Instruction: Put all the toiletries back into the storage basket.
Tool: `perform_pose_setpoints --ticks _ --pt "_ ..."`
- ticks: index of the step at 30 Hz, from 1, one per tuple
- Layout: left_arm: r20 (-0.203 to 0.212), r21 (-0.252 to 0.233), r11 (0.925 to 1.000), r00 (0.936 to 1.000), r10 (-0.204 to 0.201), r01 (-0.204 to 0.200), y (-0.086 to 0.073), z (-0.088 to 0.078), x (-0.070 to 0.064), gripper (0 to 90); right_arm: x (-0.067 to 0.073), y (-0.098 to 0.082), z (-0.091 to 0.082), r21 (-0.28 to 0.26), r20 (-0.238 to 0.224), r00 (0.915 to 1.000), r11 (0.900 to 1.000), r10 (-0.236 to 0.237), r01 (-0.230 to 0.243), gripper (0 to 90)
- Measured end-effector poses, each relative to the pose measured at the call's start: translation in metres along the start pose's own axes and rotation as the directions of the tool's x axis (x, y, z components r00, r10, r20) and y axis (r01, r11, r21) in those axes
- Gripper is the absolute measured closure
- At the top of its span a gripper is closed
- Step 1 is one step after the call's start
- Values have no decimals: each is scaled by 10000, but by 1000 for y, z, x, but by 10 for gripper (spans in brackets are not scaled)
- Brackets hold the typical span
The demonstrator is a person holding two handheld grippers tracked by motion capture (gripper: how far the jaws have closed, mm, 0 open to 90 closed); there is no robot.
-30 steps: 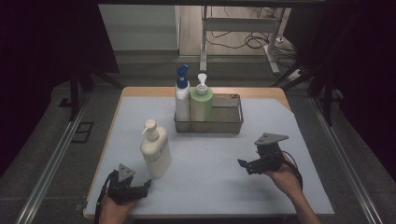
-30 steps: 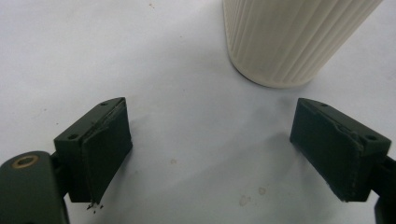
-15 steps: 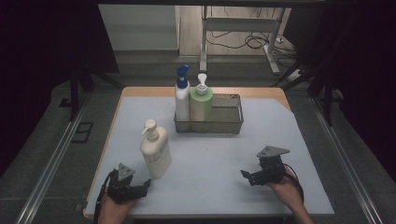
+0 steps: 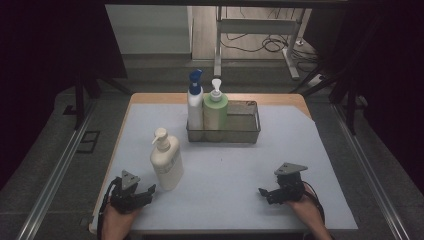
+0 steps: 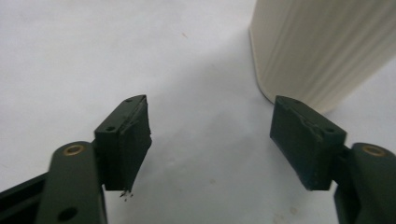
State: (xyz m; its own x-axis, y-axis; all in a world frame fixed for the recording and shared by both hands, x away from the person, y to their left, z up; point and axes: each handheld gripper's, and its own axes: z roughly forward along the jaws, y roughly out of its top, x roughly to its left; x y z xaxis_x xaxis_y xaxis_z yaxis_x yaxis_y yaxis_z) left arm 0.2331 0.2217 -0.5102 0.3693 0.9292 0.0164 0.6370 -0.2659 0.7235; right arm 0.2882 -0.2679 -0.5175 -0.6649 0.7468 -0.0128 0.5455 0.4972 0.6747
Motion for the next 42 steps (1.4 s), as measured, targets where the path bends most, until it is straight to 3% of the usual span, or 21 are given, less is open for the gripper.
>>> perform_pose_setpoints --ticks 3,11,20,30,33,37,42 --pt "207 -59 9999 9997 -140 141 4 -1 4 380 0 -2 1 5 -46 9999 10000 90 -90 0" --pt "328 53 10000 9995 -14 12 19 1 14 562 0 -4 2 -94 -66 9998 9998 168 -168 0" --pt "881 306 9993 9959 197 -225 31 20 17 880 -1 -5 2 -158 -51 9999 9997 160 -160 0" --pt "1639 572 9953 9842 675 -778 30 39 9 893 0 -5 2 -182 -43 9998 9997 174 -175 0" --pt "1947 431 9965 9789 612 -709 32 41 4 893 0 -5 2 -186 -43 9998 9997 177 -178 0" --pt "1857 473 9960 9804 654 -754 33 41 2 894 -1 -5 2 -177 -68 9998 9997 166 -167 0" --pt "2036 459 9948 9758 799 -910 32 40 -4 894 0 -5 2 -177 -59 9999 9997 161 -162 0"
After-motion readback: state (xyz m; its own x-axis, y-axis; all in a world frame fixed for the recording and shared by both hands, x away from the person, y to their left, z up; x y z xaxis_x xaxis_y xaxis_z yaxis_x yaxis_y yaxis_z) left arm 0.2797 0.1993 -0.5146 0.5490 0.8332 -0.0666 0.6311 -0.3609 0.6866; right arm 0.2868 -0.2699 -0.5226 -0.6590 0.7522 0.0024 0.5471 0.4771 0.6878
